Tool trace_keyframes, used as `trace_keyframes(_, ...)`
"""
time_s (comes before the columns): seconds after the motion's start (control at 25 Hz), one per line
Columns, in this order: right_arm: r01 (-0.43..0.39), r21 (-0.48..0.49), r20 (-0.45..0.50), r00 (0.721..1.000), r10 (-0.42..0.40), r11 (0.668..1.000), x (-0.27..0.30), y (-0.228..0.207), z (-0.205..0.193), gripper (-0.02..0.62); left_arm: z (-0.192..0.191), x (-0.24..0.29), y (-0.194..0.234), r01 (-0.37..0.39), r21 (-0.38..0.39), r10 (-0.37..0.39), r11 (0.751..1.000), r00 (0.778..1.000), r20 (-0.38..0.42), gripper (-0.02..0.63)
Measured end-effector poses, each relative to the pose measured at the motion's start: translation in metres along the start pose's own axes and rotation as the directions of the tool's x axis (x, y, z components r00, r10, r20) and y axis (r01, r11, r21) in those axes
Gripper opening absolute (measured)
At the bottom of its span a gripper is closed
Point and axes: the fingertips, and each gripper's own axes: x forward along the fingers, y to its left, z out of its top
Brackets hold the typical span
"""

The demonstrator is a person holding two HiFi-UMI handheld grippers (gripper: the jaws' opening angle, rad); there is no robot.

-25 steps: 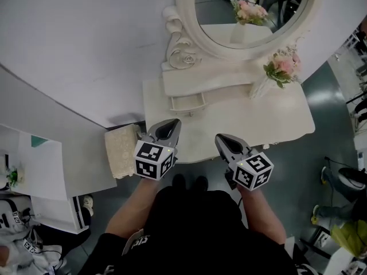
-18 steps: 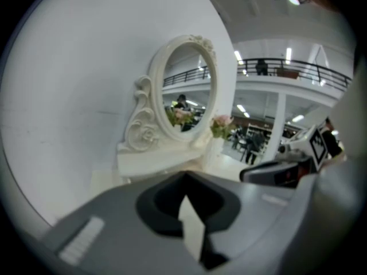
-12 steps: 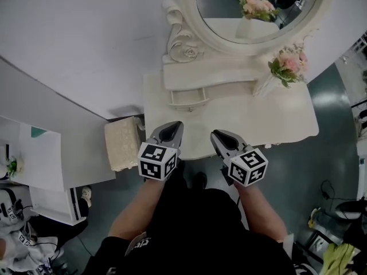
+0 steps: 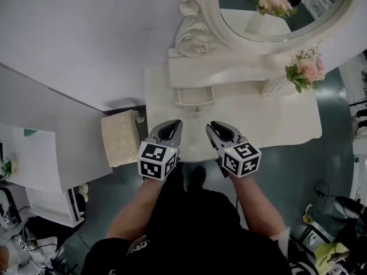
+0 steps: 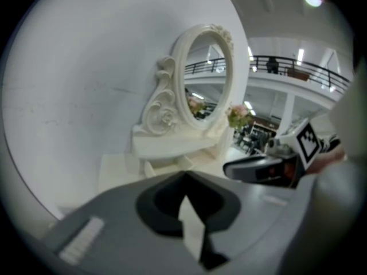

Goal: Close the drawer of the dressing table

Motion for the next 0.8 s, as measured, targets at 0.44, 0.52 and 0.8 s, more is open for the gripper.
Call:
trace_keyframes(0.44, 0.048, 0.014, -0.088, 0.995, -0.046, 0.999, 0.06, -0.03, -0.021, 0.089, -0.002, 0.017, 0.021, 0.019, -0.013, -0.019, 1.0, 0.999, -0.028, 0.009)
trace_keyframes(0.52, 0.066, 0.014, -0.102, 0.993, -0.064, 0.998, 0.069, -0.038, -0.025, 0.098, -0.003, 0.017, 0.024, 0.016, -0.018, -0.016, 1.0, 0.999, -0.034, 0.009)
trace_keyframes(0.8, 0.08, 0.028, -0.157, 0.985, -0.075, 0.996, 0.092, -0.048, -0.04, 0.129, -0.004, 0.021, 0.029, 0.011, -0.034, -0.013, 0.999, 0.999, -0.045, 0.009)
